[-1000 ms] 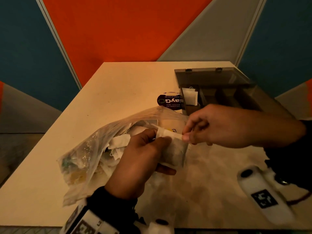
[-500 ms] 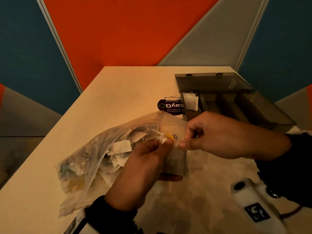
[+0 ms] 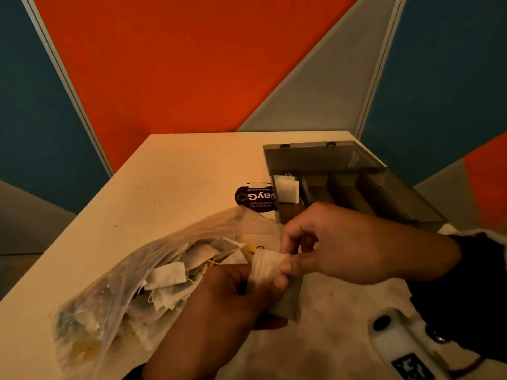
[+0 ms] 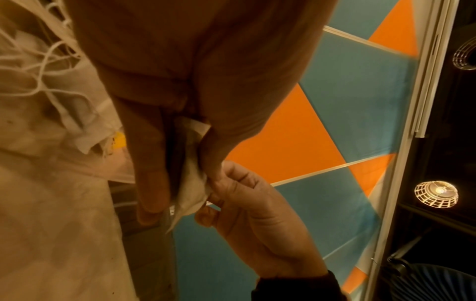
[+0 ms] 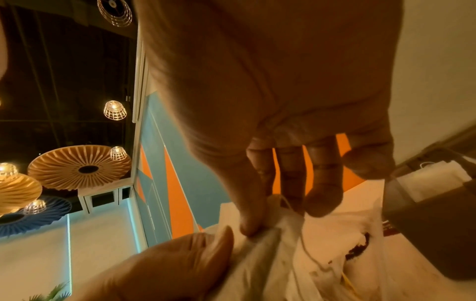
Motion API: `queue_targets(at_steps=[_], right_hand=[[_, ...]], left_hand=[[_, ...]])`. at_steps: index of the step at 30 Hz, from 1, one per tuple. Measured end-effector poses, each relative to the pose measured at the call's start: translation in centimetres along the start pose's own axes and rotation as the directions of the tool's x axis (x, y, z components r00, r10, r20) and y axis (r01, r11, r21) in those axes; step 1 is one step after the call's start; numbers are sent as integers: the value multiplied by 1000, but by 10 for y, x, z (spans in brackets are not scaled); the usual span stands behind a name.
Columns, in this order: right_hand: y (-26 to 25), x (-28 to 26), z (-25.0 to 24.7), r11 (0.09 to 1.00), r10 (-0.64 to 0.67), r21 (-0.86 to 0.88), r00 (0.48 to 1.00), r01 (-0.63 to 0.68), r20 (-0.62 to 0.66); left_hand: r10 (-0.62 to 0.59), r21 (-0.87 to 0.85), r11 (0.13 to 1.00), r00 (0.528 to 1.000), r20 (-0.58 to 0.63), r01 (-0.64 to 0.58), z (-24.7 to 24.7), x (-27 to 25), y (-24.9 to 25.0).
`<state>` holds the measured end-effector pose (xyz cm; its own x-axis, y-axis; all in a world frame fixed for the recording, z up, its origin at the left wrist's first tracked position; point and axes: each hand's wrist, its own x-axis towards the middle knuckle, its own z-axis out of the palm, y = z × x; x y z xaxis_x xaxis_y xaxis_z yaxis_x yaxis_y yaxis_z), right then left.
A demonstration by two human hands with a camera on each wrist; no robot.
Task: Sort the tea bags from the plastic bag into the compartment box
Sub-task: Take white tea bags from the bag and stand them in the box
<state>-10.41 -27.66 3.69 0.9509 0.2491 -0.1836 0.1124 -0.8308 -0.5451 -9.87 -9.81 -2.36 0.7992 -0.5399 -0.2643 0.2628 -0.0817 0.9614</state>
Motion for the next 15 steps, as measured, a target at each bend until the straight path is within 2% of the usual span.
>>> queue_targets(at_steps=[3,8,12,15], right_hand=[[-1,-2,-26,1000,29,11,1000,-29,-11],[5,8,-81,992,125,15,973,-124,-195],[14,31,-109,983,178,-8,954,-185,-243],[22,54,-116,977,186,-59,955,-205,-231]], left_hand=[[-54,-21,998,998,-17,54,-1,0,5],[-132,-6,991,989,-62,131,-6,-2,8],[-123,8,992,985,-121,124,-11,-6,13],[-92,-15,996,980,-179,90,-14,-11,16]])
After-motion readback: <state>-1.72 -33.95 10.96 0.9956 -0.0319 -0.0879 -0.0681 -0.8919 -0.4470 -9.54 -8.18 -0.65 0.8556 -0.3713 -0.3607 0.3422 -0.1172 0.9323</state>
